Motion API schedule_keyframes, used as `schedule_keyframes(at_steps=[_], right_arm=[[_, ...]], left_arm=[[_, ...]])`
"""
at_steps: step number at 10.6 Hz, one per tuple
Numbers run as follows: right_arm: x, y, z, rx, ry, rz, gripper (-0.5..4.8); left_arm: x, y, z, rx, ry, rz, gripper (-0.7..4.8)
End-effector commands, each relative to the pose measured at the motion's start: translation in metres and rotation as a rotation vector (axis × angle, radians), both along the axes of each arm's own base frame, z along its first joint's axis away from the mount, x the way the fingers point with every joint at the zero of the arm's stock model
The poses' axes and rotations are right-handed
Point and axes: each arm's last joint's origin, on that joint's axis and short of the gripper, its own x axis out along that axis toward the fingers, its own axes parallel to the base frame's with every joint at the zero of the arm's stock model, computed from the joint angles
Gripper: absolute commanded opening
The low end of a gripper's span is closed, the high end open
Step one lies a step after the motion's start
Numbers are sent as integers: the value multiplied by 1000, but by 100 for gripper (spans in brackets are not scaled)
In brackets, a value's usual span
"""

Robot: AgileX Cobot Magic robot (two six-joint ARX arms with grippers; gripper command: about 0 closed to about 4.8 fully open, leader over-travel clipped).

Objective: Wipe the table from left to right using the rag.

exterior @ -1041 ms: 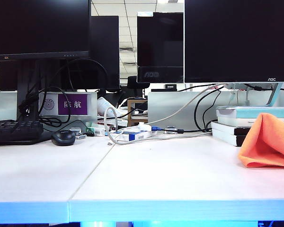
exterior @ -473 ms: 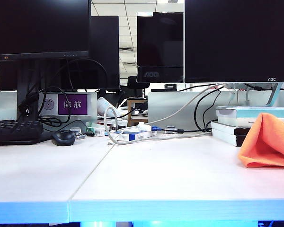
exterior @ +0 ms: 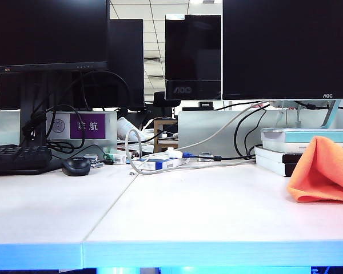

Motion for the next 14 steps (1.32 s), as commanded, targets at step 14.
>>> schedule_keyframes(at_steps=[14], right_arm=[[16,-37,-13,94,-85,-205,-1]], left_arm=[[0,0,-2,1,18,-8,32]])
